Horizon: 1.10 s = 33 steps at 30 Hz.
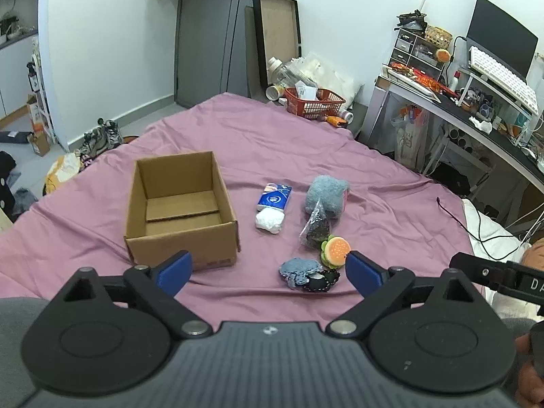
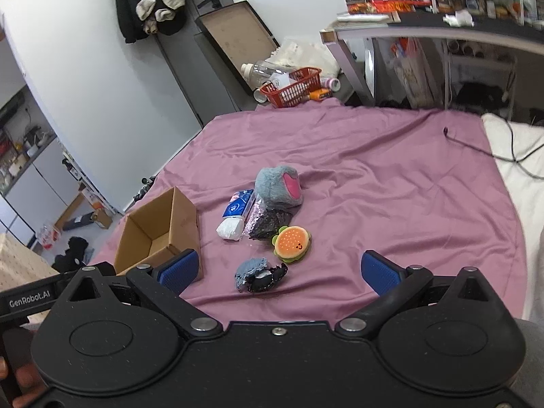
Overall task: Organize soft objects
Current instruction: 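Lower both tools to the blue-grey cloth and black item, grasp them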
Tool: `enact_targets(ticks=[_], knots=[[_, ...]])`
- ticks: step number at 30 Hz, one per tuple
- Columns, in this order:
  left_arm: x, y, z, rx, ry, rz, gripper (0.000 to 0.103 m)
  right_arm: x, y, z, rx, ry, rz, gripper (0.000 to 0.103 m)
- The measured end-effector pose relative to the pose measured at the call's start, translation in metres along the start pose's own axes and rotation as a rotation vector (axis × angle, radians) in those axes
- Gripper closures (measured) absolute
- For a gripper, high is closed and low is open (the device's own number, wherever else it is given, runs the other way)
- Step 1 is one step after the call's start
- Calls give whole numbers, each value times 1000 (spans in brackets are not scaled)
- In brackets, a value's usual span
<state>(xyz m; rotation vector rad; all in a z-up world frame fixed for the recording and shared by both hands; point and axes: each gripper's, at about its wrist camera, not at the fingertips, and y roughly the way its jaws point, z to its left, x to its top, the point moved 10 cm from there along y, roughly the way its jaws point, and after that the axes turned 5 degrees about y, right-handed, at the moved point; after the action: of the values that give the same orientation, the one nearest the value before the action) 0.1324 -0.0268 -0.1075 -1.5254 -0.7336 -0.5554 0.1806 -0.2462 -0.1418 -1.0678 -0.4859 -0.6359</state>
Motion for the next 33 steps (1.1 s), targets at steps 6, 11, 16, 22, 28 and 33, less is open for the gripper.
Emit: enact_targets(ticks=[6, 11, 16, 22, 28, 33], knots=[[2, 18, -4, -3, -11, 0, 6, 3, 27, -8, 12, 52, 47, 5], [2, 40, -8, -13, -19, 24, 11, 8, 49, -11, 11, 66, 75, 7], [-1, 65, -14, -31, -31, 57, 17, 3, 74, -16, 41, 151, 130, 14], [-10, 98, -19, -50, -53, 118, 32, -15, 102, -26, 61, 275, 207, 29], [-21, 129, -29, -76, -62, 173, 36, -27, 124, -34, 84, 394, 271, 44], [-32, 157, -38, -89, -74, 231, 42, -38, 144, -39, 97, 481, 328, 56]])
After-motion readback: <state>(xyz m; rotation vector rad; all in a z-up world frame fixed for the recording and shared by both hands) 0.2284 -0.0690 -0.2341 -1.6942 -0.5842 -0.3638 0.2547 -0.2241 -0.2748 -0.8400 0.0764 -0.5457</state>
